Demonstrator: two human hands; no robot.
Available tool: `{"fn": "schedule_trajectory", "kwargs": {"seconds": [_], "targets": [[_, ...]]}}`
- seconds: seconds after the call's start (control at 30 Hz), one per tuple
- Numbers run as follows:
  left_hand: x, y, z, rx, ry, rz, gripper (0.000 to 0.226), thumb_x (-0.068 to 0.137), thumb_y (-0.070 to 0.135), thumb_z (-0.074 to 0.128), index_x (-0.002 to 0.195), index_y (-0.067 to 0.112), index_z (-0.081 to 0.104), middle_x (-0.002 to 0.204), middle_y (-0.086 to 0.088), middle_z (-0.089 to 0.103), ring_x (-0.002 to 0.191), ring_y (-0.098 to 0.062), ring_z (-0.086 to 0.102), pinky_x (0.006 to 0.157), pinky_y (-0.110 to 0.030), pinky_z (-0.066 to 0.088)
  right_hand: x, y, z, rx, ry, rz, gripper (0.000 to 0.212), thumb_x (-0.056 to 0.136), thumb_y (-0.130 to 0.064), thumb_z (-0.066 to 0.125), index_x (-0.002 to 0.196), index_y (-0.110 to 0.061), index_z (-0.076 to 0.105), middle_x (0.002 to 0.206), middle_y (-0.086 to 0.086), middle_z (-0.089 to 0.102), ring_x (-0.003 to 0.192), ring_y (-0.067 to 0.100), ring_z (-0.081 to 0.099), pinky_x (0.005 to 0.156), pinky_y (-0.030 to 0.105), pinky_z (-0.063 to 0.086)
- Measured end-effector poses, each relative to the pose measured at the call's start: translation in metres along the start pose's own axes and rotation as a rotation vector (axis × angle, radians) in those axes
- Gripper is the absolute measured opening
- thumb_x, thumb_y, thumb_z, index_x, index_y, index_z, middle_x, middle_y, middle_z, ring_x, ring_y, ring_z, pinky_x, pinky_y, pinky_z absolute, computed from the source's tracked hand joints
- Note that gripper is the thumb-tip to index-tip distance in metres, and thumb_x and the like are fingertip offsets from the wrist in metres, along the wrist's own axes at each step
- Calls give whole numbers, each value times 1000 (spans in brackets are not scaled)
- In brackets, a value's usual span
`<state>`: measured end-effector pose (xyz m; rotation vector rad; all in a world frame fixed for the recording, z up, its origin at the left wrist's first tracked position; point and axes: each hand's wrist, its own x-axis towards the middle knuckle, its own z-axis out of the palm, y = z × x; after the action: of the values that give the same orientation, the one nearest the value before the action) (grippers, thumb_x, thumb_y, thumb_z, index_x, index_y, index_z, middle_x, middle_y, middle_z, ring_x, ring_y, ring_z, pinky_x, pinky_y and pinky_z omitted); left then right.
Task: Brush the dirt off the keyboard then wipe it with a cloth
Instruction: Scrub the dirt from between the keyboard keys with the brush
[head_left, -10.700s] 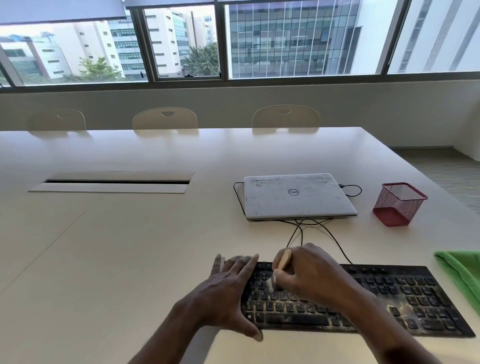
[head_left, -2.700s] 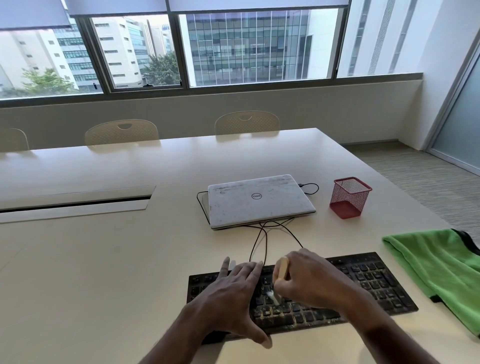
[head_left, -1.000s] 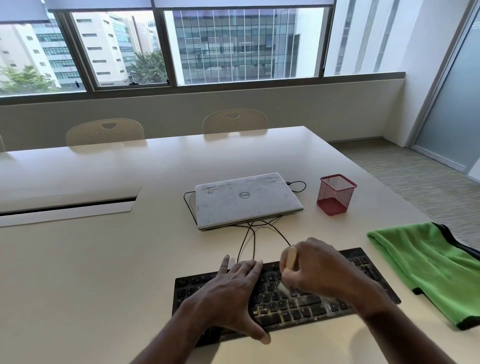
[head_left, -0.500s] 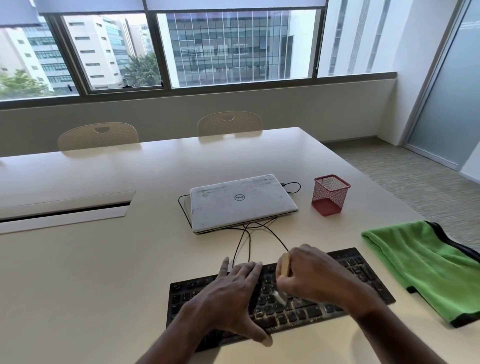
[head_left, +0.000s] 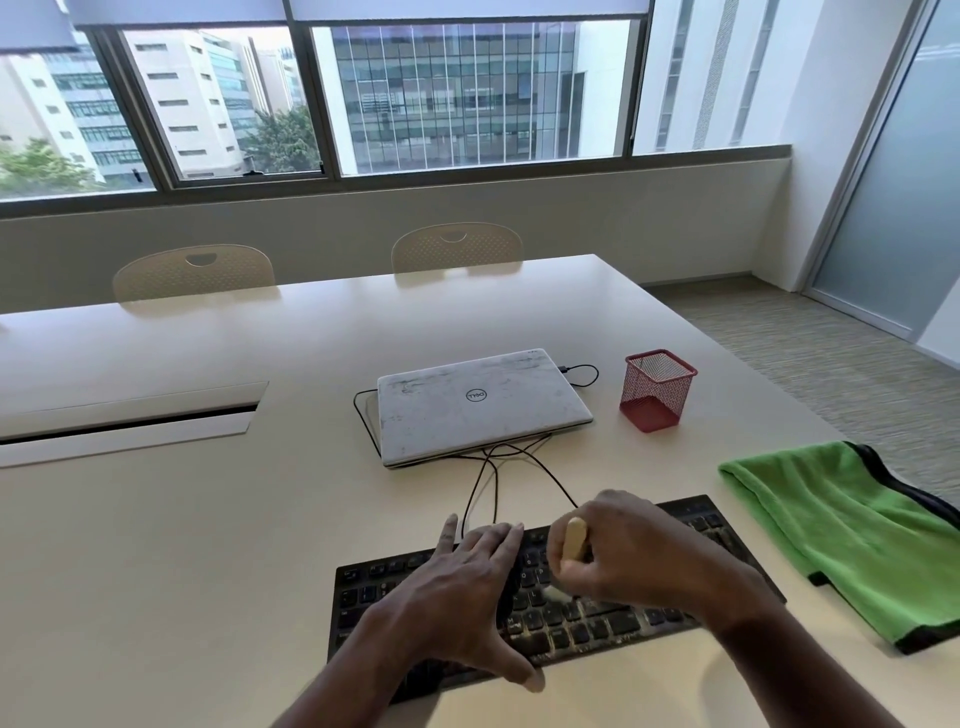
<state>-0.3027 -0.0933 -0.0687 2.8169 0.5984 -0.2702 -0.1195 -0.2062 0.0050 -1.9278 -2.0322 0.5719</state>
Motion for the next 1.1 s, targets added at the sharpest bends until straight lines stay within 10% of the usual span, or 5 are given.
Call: {"fn": "schedule_trajectory", "kwargs": {"seconds": [0.7, 1.1], "targets": [[4, 8, -2, 3, -8, -4, 143, 71, 83, 68, 159, 7, -16, 171, -6, -7, 156, -17, -9, 119, -42, -24, 1, 9, 8, 27, 35, 105, 24, 90, -30, 59, 81, -13, 73, 74, 5, 73, 51, 7, 52, 63, 30, 57], [5, 8, -1, 0, -2, -3, 143, 71, 83, 68, 159, 7, -16, 171, -7, -7, 155, -17, -9, 118, -41, -25, -8, 12, -7, -16, 88, 60, 13, 87, -29, 66, 75, -34, 68, 65, -14, 67, 56, 1, 59, 58, 9, 42]]}}
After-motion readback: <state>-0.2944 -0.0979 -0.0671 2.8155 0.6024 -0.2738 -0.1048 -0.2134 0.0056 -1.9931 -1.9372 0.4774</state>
